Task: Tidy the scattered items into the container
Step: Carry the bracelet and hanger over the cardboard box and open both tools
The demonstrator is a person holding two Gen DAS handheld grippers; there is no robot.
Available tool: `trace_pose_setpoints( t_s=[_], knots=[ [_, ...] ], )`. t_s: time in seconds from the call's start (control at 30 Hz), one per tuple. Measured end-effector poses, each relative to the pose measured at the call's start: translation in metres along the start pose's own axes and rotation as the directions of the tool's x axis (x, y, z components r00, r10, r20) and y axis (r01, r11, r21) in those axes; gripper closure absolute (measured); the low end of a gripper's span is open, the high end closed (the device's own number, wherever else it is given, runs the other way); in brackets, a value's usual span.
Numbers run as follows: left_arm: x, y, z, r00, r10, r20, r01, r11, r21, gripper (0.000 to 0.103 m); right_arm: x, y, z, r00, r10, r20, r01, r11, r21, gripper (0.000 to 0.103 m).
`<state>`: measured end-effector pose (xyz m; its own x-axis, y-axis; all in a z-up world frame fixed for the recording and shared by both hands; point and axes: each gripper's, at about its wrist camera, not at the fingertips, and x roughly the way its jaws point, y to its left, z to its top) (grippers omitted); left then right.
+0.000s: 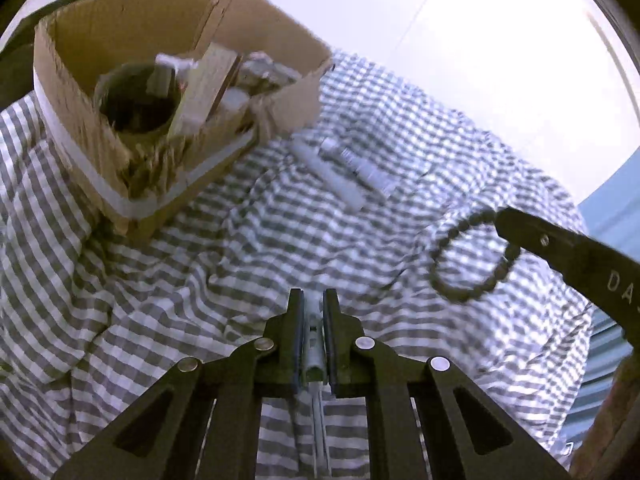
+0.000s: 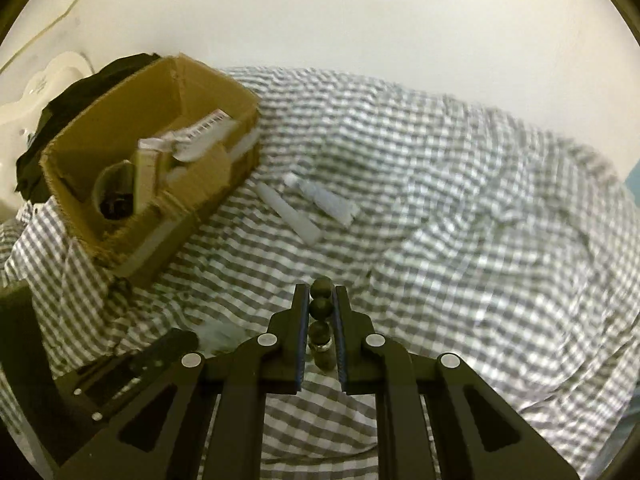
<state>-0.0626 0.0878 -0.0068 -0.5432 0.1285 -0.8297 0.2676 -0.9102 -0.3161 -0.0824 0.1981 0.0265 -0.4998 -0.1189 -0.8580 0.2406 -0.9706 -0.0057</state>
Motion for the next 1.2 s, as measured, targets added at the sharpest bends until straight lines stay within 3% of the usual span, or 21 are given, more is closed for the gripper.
trace_pose_setpoints(
  t_s=[0.2, 0.33, 0.43, 0.57, 0.8, 1.0, 1.1, 1.13, 1.17, 1.2],
  knots=[
    [-0.038, -0.003, 0.029, 0.996, -0.061, 0.072, 0.061, 0.998, -0.005, 0.094, -0.025, 0.029, 0.037, 0.999, -0.005, 0.048, 0.009, 0.996, -0.088, 0.092],
    [-0.072, 0.001, 0.066, 0.980, -0.084, 0.182, 0.089, 0.996, -0.018, 0.094, -0.044, 0.051, 0.069, 0.995, 0.017, 0.093, -0.003, 0.989, -0.145, 0.092],
    [-0.093, 0.015, 0.096, 0.965, -0.083, 0.250, 0.099, 0.993, -0.056, 0.094, -0.051, 0.066, 0.091, 0.993, 0.049, 0.108, -0.030, 0.985, -0.173, 0.092],
    [-0.106, 0.048, 0.131, 0.950, -0.014, 0.312, 0.047, 0.994, -0.098, 0.094, -0.050, 0.098, 0.122, 0.987, 0.105, 0.118, -0.077, 0.971, -0.227, 0.092],
    [-0.070, 0.124, 0.158, 0.960, 0.109, 0.260, -0.057, 0.979, -0.198, 0.094, 0.004, 0.154, 0.147, 0.983, 0.172, 0.058, -0.151, 0.951, -0.271, 0.092],
    [-0.046, 0.142, 0.163, 0.968, 0.104, 0.229, -0.063, 0.982, -0.179, 0.093, 0.052, 0.172, 0.145, 0.978, 0.209, 0.000, -0.202, 0.946, -0.254, 0.092],
    [-0.042, 0.139, 0.164, 0.970, 0.122, 0.210, -0.090, 0.984, -0.153, 0.091, 0.054, 0.169, 0.146, 0.977, 0.214, 0.011, -0.205, 0.950, -0.235, 0.075],
    [-0.040, 0.137, 0.163, 0.970, 0.130, 0.204, -0.101, 0.984, -0.146, 0.082, 0.052, 0.165, 0.147, 0.977, 0.214, 0.020, -0.203, 0.952, -0.230, 0.068],
    [-0.040, 0.135, 0.163, 0.971, 0.136, 0.198, -0.109, 0.984, -0.140, 0.063, 0.048, 0.161, 0.148, 0.977, 0.213, 0.031, -0.201, 0.954, -0.223, 0.067],
    [-0.042, 0.134, 0.163, 0.970, 0.143, 0.197, -0.117, 0.983, -0.139, 0.052, 0.045, 0.157, 0.149, 0.977, 0.209, 0.040, -0.196, 0.956, -0.220, 0.067]
  ],
)
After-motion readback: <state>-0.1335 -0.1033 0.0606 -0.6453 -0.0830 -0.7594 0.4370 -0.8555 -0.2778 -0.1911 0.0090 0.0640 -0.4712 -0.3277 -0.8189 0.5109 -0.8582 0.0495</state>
